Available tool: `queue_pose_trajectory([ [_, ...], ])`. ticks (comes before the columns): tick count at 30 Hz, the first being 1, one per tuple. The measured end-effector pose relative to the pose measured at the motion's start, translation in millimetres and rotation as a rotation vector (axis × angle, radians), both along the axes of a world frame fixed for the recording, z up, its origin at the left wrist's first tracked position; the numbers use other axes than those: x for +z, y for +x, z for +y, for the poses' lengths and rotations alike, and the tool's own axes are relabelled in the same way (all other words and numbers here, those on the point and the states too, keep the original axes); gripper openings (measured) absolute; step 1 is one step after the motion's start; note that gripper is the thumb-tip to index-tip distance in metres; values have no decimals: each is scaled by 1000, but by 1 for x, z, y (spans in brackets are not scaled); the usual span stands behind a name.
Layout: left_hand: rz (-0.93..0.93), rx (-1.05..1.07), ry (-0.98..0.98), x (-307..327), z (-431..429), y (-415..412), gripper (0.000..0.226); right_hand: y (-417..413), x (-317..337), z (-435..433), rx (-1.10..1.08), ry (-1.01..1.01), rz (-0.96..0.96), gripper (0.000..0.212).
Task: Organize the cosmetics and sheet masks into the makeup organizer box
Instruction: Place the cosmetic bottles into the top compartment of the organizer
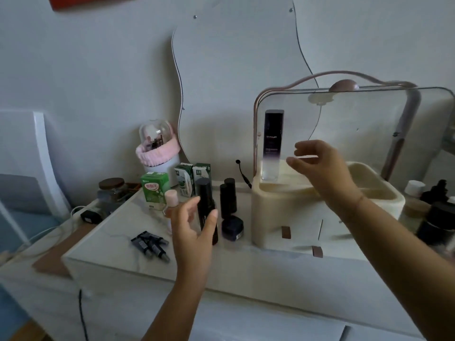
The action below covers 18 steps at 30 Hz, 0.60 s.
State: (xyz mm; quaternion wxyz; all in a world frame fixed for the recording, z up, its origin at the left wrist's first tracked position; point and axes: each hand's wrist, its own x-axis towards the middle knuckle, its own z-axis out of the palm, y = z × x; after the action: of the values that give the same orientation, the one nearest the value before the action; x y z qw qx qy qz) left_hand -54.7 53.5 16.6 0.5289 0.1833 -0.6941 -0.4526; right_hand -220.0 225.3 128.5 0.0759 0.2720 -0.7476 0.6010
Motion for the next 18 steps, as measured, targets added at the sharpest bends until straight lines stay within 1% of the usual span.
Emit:
queue_pose_trajectory([
  [2,-87,3,57,-11,-6,-2,48,17,-8,13,38,-42,23,31],
  [4,-189,-41,104,-16,-10,-8,59,24,-13,19,66,-58,41,27],
  [7,-255,-50,135,-19,-16,-17,67,22,-12,22,136,-139,-27,24],
  [9,-258,-5,122,-19,-20,-20,63,20,-11,23,168,-175,-64,22],
  [12,-282,34,86,-19,-25,-20,52,19,-13,23,195,-162,-47,23],
  [14,-292,25,85,-18,-26,-19,46,19,-14,23,204,-161,-41,23],
  [16,-288,7,89,-16,-24,-17,47,20,-13,23,207,-155,-40,24],
  [18,-246,-11,78,-11,-19,-13,44,23,-11,23,196,-137,-33,26],
])
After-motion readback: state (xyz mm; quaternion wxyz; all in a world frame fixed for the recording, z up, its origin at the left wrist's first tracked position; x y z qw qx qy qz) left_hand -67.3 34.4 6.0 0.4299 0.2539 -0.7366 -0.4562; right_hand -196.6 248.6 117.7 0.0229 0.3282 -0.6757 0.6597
